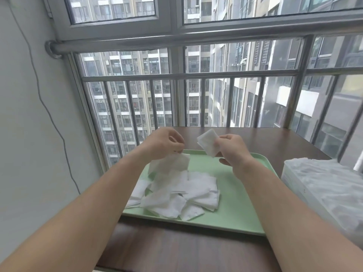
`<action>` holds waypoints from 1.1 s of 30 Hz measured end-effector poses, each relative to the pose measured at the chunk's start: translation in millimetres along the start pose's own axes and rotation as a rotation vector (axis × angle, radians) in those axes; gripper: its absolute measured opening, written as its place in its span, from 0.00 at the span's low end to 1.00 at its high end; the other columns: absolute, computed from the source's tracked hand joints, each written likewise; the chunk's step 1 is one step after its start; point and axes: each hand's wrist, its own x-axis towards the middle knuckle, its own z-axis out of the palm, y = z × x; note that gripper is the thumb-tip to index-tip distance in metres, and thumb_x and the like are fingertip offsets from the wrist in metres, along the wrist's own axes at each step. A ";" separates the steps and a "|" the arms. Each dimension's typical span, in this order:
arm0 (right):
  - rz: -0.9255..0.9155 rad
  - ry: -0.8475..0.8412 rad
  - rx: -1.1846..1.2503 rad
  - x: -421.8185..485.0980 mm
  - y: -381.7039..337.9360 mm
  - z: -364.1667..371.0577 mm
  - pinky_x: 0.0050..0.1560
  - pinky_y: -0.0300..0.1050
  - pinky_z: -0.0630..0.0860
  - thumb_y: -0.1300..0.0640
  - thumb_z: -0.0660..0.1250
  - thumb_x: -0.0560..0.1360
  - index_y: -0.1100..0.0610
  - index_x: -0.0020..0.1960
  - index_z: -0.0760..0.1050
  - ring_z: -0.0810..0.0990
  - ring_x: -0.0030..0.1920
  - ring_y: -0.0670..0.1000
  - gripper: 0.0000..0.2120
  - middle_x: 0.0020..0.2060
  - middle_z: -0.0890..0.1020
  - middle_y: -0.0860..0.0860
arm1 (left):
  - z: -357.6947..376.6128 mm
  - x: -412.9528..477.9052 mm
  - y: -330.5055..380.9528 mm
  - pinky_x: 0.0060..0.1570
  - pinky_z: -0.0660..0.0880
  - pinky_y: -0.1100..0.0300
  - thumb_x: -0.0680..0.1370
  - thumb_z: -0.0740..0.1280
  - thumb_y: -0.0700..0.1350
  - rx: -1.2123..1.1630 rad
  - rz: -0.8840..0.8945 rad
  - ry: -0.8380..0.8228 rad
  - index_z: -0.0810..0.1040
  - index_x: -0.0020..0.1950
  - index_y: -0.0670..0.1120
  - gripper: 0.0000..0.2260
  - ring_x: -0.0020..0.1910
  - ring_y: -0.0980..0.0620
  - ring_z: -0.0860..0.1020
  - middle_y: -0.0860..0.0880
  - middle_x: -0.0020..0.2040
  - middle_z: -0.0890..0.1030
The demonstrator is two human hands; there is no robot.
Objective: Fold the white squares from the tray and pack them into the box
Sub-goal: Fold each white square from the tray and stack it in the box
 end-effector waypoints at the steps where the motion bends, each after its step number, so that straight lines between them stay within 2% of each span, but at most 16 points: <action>1: 0.001 -0.008 -0.004 -0.8 0.0 0.2 0.35 0.41 0.68 0.62 0.63 0.78 0.54 0.42 0.74 0.79 0.40 0.53 0.07 0.45 0.81 0.56 | 1.6 -0.5 -1.5 0.41 0.76 0.63 0.77 0.73 0.47 0.058 -0.008 -0.028 0.81 0.47 0.51 0.02 0.43 0.55 0.82 0.51 0.45 0.85; 4: 0.000 -0.024 -0.003 -2.6 -0.5 0.5 0.36 0.41 0.69 0.62 0.64 0.78 0.54 0.44 0.74 0.79 0.40 0.52 0.05 0.45 0.82 0.56 | 3.1 -1.4 -7.9 0.49 0.78 0.60 0.75 0.75 0.54 0.085 -0.051 -0.107 0.81 0.53 0.54 0.10 0.48 0.55 0.82 0.52 0.51 0.84; 6: -0.003 -0.029 0.000 -2.9 -0.9 1.0 0.37 0.42 0.70 0.61 0.64 0.78 0.54 0.44 0.74 0.80 0.40 0.52 0.05 0.45 0.82 0.55 | 2.7 -5.7 -8.8 0.49 0.77 0.61 0.72 0.77 0.56 0.129 -0.064 -0.163 0.81 0.58 0.54 0.16 0.48 0.56 0.81 0.54 0.52 0.83; 8: -0.005 -0.043 -0.001 -3.9 -1.3 1.0 0.38 0.42 0.70 0.60 0.65 0.78 0.54 0.45 0.75 0.80 0.40 0.51 0.04 0.44 0.82 0.54 | 5.7 -8.9 -8.4 0.42 0.77 0.64 0.73 0.76 0.53 0.203 -0.066 -0.156 0.84 0.55 0.54 0.11 0.45 0.57 0.81 0.54 0.49 0.84; 10: -0.007 -0.058 0.006 -5.1 -1.7 1.5 0.39 0.43 0.71 0.60 0.66 0.78 0.54 0.46 0.75 0.80 0.40 0.51 0.02 0.45 0.83 0.55 | 8.3 -10.0 -5.3 0.36 0.76 0.66 0.75 0.72 0.47 0.203 -0.042 -0.066 0.87 0.47 0.53 0.04 0.41 0.55 0.81 0.53 0.44 0.85; 13: -0.007 -0.062 0.033 -5.5 -2.1 0.9 0.40 0.44 0.71 0.60 0.66 0.77 0.54 0.46 0.75 0.80 0.41 0.52 0.03 0.44 0.82 0.55 | 2.1 -9.6 2.5 0.42 0.79 0.59 0.75 0.73 0.44 -0.035 -0.019 0.074 0.86 0.43 0.53 0.04 0.43 0.52 0.81 0.50 0.46 0.85; 17: 0.014 -0.053 0.098 -2.8 -1.9 1.1 0.42 0.44 0.72 0.60 0.65 0.77 0.55 0.49 0.76 0.79 0.43 0.53 0.02 0.45 0.82 0.54 | -8.5 -15.3 13.8 0.55 0.80 0.47 0.74 0.76 0.45 -0.448 -0.044 0.121 0.87 0.47 0.49 0.03 0.51 0.43 0.81 0.44 0.51 0.85; 19: 0.033 -0.050 0.141 -1.2 -1.3 0.9 0.42 0.44 0.73 0.60 0.65 0.77 0.56 0.51 0.76 0.79 0.43 0.53 0.04 0.44 0.82 0.53 | -6.5 -17.2 15.5 0.51 0.82 0.49 0.75 0.75 0.46 -0.554 -0.052 0.141 0.86 0.49 0.48 0.05 0.51 0.43 0.82 0.44 0.51 0.85; 20: 0.042 -0.051 0.174 -0.6 -1.2 0.7 0.41 0.44 0.74 0.61 0.65 0.77 0.56 0.52 0.76 0.79 0.42 0.53 0.05 0.43 0.81 0.53 | -4.0 -18.2 16.3 0.44 0.82 0.53 0.76 0.74 0.46 -0.578 -0.062 0.153 0.85 0.50 0.48 0.04 0.49 0.44 0.82 0.45 0.50 0.85; 22: 0.058 -0.058 0.288 -0.3 -2.5 0.0 0.39 0.43 0.75 0.64 0.64 0.77 0.59 0.54 0.76 0.78 0.38 0.52 0.07 0.43 0.80 0.54 | 3.6 -19.4 18.6 0.31 0.77 0.61 0.79 0.72 0.46 -0.582 -0.091 0.185 0.83 0.49 0.48 0.02 0.45 0.48 0.82 0.47 0.47 0.83; 24: 0.051 -0.090 0.447 -1.3 -4.9 -1.1 0.37 0.43 0.77 0.67 0.64 0.76 0.62 0.57 0.75 0.80 0.37 0.52 0.10 0.42 0.80 0.55 | 12.9 -18.5 18.7 0.28 0.75 0.63 0.80 0.70 0.45 -0.625 -0.138 0.212 0.81 0.49 0.48 0.02 0.46 0.47 0.81 0.46 0.50 0.81; 27: -0.006 -0.205 0.621 -3.6 -7.7 -4.3 0.38 0.42 0.80 0.69 0.67 0.75 0.64 0.63 0.73 0.84 0.40 0.55 0.17 0.47 0.82 0.58 | 26.8 -18.1 21.0 0.32 0.80 0.61 0.81 0.68 0.41 -0.787 -0.209 0.185 0.78 0.56 0.44 0.04 0.54 0.42 0.82 0.42 0.59 0.79; 30: -0.024 -0.304 0.555 -9.1 -8.9 -2.9 0.39 0.45 0.82 0.68 0.71 0.74 0.63 0.63 0.71 0.86 0.44 0.58 0.19 0.53 0.84 0.61 | 36.2 -19.6 23.9 0.39 0.84 0.57 0.81 0.66 0.36 -0.930 -0.217 0.107 0.74 0.64 0.37 0.12 0.54 0.41 0.82 0.37 0.60 0.80; 33: -0.026 -0.291 0.359 -10.3 -7.3 1.9 0.39 0.46 0.79 0.64 0.75 0.72 0.61 0.58 0.76 0.85 0.42 0.54 0.16 0.46 0.85 0.54 | 38.9 -21.2 28.5 0.45 0.84 0.56 0.80 0.62 0.30 -0.943 -0.157 0.068 0.80 0.58 0.37 0.10 0.50 0.45 0.82 0.39 0.54 0.82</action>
